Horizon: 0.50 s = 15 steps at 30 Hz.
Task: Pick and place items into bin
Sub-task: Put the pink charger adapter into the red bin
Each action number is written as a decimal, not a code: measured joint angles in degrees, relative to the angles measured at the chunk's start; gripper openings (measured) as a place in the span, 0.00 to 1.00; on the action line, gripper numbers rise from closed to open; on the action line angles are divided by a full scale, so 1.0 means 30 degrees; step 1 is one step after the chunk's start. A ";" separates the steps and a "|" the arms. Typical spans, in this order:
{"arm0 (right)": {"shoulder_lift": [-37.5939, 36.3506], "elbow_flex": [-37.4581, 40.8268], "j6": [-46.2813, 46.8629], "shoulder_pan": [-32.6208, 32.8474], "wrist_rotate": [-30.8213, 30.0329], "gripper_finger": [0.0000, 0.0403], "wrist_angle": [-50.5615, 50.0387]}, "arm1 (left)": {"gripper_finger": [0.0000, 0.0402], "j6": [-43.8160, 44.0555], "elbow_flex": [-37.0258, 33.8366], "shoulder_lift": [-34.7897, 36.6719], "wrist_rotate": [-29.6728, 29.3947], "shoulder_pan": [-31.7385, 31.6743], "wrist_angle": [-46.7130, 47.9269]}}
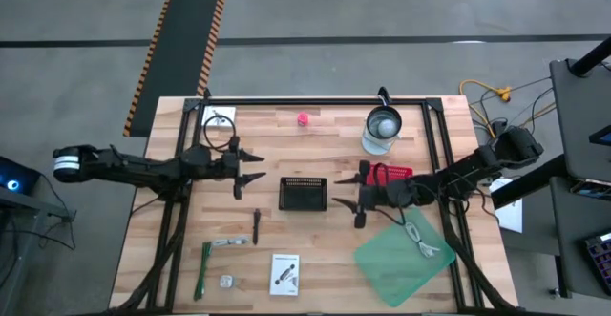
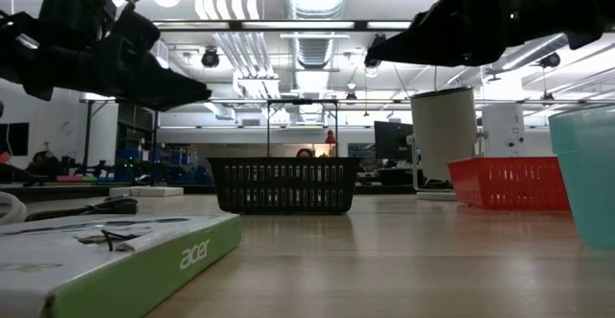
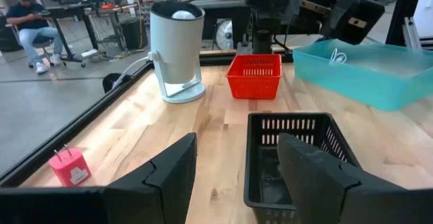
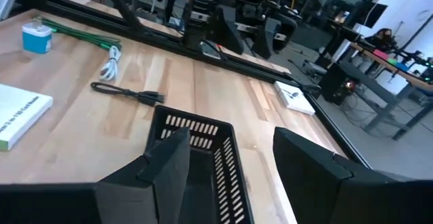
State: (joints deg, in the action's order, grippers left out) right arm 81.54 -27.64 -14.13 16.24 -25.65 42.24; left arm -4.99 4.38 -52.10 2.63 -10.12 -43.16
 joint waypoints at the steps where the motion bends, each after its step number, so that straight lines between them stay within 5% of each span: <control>1: 0.0000 0.0000 0.0000 -0.0033 0.0015 0.49 0.0007 | 0.48 0.0000 0.0000 -0.0013 0.0000 0.0004 0.0000; 15: 0.0000 -0.0038 0.2164 -0.1798 0.0124 0.49 0.0008 | 0.48 0.0029 0.0117 0.0154 0.0000 0.0003 -0.0733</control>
State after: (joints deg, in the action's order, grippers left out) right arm 81.54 -27.75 -7.64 10.85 -25.28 42.26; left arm -4.91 4.73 -51.63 2.63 -10.11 -45.35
